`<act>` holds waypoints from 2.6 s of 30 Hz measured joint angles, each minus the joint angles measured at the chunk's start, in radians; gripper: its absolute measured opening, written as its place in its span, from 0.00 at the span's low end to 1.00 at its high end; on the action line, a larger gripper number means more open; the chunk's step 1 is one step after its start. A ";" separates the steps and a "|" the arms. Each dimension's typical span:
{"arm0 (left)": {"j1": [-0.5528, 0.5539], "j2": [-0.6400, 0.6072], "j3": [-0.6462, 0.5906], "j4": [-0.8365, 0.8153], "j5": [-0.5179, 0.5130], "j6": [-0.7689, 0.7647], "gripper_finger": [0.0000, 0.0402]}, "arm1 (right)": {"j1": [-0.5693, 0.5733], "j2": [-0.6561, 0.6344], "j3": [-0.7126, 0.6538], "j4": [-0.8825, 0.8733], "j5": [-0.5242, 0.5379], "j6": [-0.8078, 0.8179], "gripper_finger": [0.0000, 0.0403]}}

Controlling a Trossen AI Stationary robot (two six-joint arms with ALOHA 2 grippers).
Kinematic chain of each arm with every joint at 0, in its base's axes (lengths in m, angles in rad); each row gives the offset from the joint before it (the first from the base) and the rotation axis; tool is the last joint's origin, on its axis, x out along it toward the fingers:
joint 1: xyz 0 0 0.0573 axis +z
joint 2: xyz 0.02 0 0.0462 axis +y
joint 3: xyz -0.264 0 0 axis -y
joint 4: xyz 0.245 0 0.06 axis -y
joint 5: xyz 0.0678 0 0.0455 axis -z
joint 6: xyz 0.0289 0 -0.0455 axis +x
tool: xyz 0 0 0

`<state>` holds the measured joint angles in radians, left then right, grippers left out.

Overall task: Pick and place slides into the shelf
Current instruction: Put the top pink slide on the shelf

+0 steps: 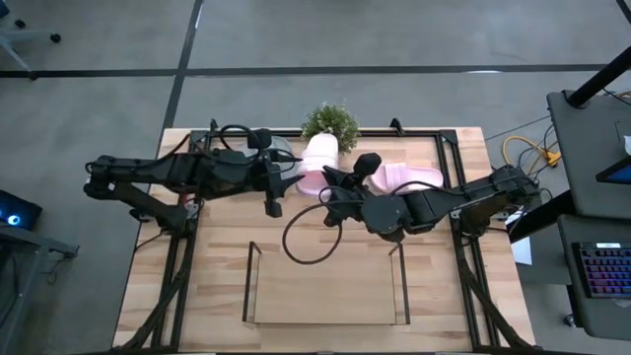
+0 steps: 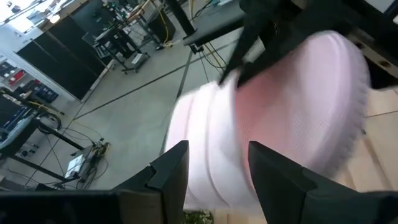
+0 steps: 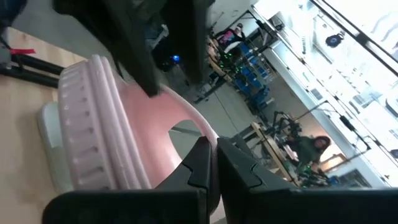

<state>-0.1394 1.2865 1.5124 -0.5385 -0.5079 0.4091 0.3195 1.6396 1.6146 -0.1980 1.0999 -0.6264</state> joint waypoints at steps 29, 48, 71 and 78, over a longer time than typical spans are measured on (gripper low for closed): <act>-0.002 0.070 0.001 0.019 -0.235 0.116 0.35 | -0.010 -0.001 -0.001 0.061 -0.056 0.023 0.02; 0.000 0.071 0.000 0.044 -0.246 0.132 0.00 | -0.008 -0.002 -0.001 0.064 -0.056 0.005 0.02; -0.131 0.026 0.052 0.029 -0.476 0.123 0.00 | 0.023 -0.171 0.001 0.137 0.178 0.017 0.37; -0.289 0.059 0.084 0.075 -0.692 0.113 0.00 | 0.023 -0.215 0.000 0.122 0.184 0.051 0.36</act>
<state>-0.4283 1.3457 1.5967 -0.4634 -1.1998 0.5224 0.3426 1.4244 1.6150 -0.0760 1.2842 -0.5758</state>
